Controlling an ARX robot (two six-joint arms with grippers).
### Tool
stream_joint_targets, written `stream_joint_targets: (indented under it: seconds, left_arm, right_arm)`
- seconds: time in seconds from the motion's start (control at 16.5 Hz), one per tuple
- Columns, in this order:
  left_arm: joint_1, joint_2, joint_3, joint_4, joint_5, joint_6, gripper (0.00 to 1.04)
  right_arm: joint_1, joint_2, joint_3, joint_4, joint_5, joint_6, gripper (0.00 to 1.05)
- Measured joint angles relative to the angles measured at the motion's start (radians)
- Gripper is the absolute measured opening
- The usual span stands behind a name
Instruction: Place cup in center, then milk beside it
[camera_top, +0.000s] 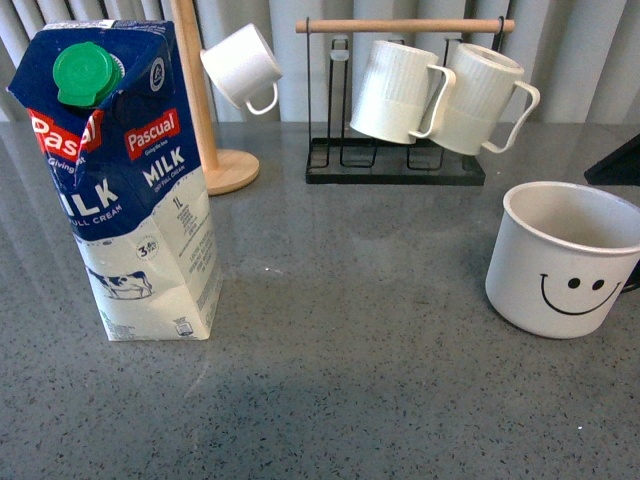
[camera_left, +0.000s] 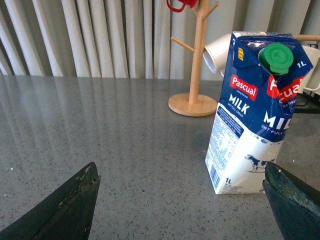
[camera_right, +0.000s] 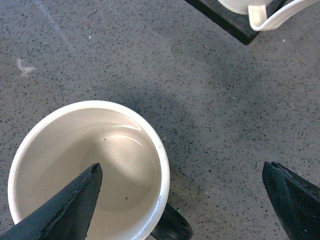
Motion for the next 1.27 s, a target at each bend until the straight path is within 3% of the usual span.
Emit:
stream_joint_targets:
  seconds: [0.24,0.3,0.79,1.27]
  left_arm:
    - [0.0,0.0,0.0,0.0,0.0,0.0,0.98]
    - [0.0,0.0,0.0,0.0,0.0,0.0,0.98]
    - [0.0,0.0,0.0,0.0,0.0,0.0,0.98]
    - [0.0,0.0,0.0,0.0,0.0,0.0,0.98]
  right_arm:
    - [0.019,0.026,-0.006,-0.016,0.001,-0.032,0.98]
    - [0.018,0.028,-0.014,-0.02,-0.001,-0.043,0.93]
    - [0.011,0.023,-0.043,-0.024,-0.027,-0.096,0.06]
    - [0.013,-0.048,0.001,-0.032,-0.065,0.006,0.03]
